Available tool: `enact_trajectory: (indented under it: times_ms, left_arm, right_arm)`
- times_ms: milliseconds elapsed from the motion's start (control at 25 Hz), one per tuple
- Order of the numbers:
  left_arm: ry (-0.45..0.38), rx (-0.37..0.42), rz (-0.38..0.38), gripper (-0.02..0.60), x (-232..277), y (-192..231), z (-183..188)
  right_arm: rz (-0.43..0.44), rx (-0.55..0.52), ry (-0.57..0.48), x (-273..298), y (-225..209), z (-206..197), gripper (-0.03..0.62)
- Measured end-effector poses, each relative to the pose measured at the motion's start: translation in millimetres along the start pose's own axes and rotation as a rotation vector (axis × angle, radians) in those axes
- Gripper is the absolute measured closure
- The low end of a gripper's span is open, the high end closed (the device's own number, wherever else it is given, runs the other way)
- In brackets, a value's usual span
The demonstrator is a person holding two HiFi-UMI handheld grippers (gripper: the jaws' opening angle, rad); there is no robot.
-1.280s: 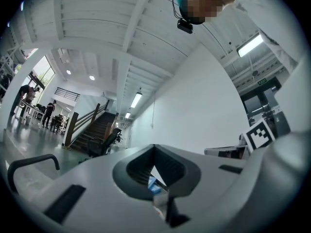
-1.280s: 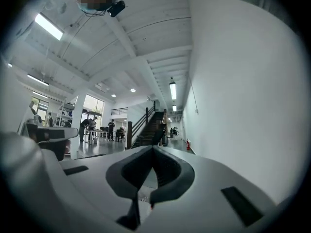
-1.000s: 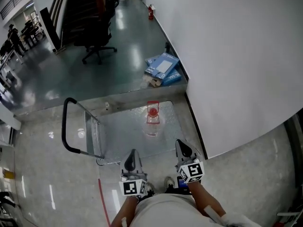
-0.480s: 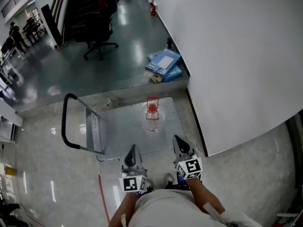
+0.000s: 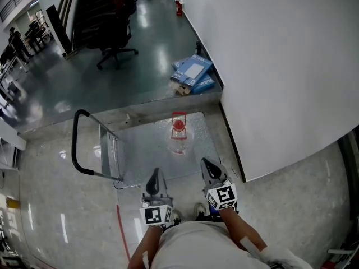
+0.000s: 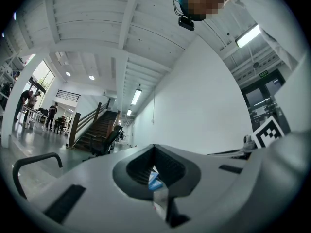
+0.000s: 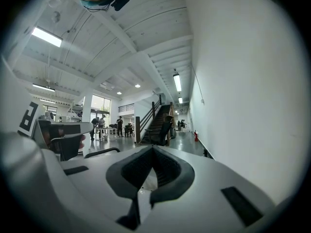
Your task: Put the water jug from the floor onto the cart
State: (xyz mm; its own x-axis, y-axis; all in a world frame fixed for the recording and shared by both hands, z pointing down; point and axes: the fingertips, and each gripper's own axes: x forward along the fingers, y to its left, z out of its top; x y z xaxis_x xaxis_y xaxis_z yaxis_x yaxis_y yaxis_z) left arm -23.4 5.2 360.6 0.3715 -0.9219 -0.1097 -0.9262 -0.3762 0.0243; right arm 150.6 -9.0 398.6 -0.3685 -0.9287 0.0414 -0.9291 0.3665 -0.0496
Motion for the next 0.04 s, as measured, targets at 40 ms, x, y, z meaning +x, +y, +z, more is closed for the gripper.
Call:
enact_trajectory:
  times_ms: [40]
  left_arm:
    - [-0.003, 0.002, -0.001, 0.578, -0.2, 0.6, -0.5]
  right_arm:
    - [0.002, 0.000, -0.003, 0.6, 1.2, -0.9, 0.583]
